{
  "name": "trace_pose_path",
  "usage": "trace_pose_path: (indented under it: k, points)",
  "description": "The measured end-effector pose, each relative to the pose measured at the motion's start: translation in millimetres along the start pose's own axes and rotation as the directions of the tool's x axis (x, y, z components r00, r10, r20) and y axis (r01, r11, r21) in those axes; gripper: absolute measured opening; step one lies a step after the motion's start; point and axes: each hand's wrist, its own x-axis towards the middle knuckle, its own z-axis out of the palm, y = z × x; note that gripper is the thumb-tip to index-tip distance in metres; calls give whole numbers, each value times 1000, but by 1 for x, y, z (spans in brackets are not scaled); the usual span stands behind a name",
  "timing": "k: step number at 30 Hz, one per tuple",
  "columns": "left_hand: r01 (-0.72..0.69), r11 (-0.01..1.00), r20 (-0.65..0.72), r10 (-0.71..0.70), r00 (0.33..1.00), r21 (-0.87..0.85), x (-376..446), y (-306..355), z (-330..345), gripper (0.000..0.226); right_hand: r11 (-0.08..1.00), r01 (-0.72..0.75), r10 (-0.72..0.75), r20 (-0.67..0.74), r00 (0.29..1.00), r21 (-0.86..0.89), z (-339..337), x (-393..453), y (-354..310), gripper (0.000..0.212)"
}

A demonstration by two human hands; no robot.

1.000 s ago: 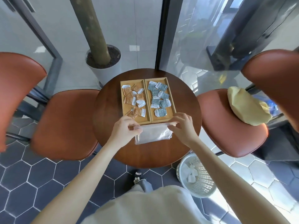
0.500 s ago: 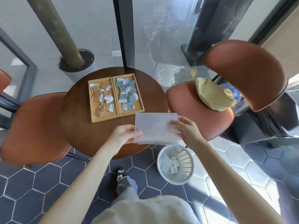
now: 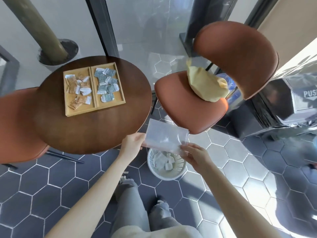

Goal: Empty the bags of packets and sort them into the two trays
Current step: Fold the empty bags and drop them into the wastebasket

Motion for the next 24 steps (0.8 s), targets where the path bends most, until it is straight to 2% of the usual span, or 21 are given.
trace_pose_path:
  k: [5, 8, 11, 14, 17, 20, 24]
  points:
    - [-98, 939, 17, 98, 995, 329, 16, -17, 15, 31, 985, -78, 85, -37, 996, 153, -20, 23, 17, 11]
    - [-154, 840, 70, 138, 988, 520, 33, -37, 22, 43, 964, -113, 134, -73, 988, 241, -27, 42, 33, 13]
    - [-171, 686, 100, 143, 985, 707, 53, -64, 30, 57, 948, -140, 183, -131, 974, 287, -35, 69, 55, 13]
    - [-125, 603, 54, 133, 990, 788, 68, -95, 41, 67, 942, -178, 237, -186, 954, 284, -44, 105, 81, 13]
    - [-86, 575, 11, 134, 991, 814, 75, -126, 52, 73, 934, -217, 288, -236, 928, 283, -52, 144, 115, 13]
    - [-90, 512, -38, 234, 972, 854, 79, -153, 64, 80, 933, -239, 312, -274, 910, 269, -59, 183, 147, 14]
    - [-77, 427, -125, 426, 896, 901, 91, -183, 73, 75, 930, -260, 339, -328, 882, 261, -64, 242, 195, 15]
